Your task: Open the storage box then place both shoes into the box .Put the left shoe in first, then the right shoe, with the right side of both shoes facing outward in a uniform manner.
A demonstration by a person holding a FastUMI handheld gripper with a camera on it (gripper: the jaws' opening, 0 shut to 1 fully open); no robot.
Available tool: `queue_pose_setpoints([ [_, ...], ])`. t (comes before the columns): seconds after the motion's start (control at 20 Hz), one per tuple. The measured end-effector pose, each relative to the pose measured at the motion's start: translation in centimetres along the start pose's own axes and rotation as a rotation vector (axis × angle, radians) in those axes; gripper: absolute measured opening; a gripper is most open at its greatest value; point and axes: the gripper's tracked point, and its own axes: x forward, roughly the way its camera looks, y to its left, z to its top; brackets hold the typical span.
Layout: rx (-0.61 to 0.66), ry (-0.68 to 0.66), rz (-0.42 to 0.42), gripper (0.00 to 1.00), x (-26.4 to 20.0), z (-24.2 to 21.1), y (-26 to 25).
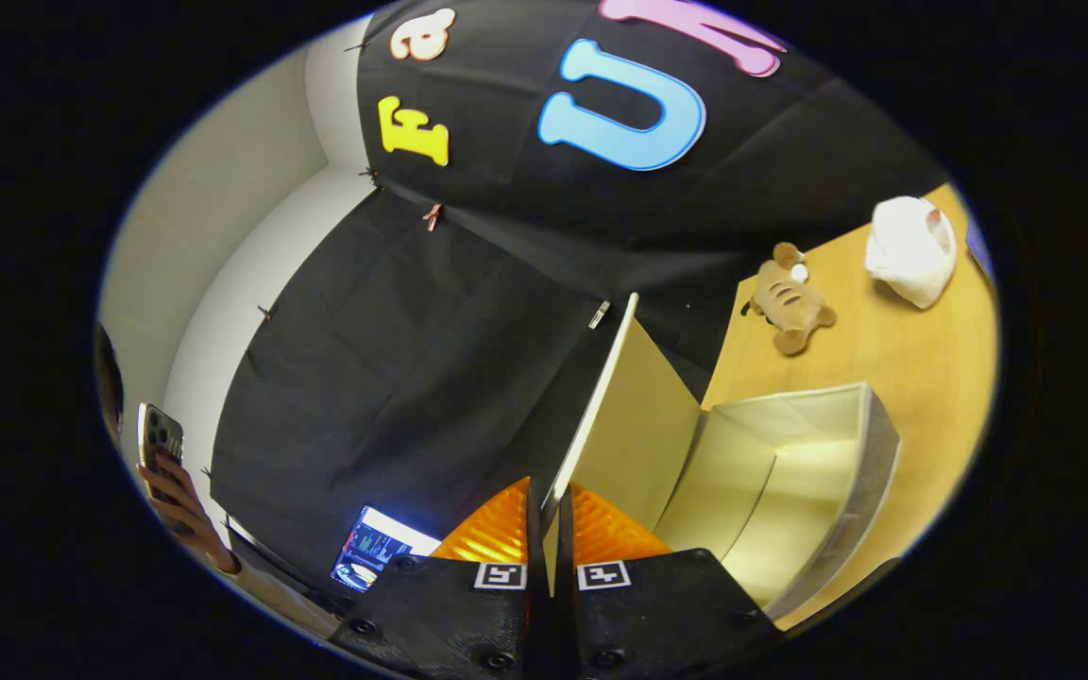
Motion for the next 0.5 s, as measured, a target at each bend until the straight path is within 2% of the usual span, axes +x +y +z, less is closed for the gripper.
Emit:
queue_pose_setpoints([
  [0.35,-0.073,0.066,-0.002,0.05,8.1,-1.4,2.7],
  [0.5,-0.1,0.089,-0.012,0.11,10.1,-2.4,2.4],
])
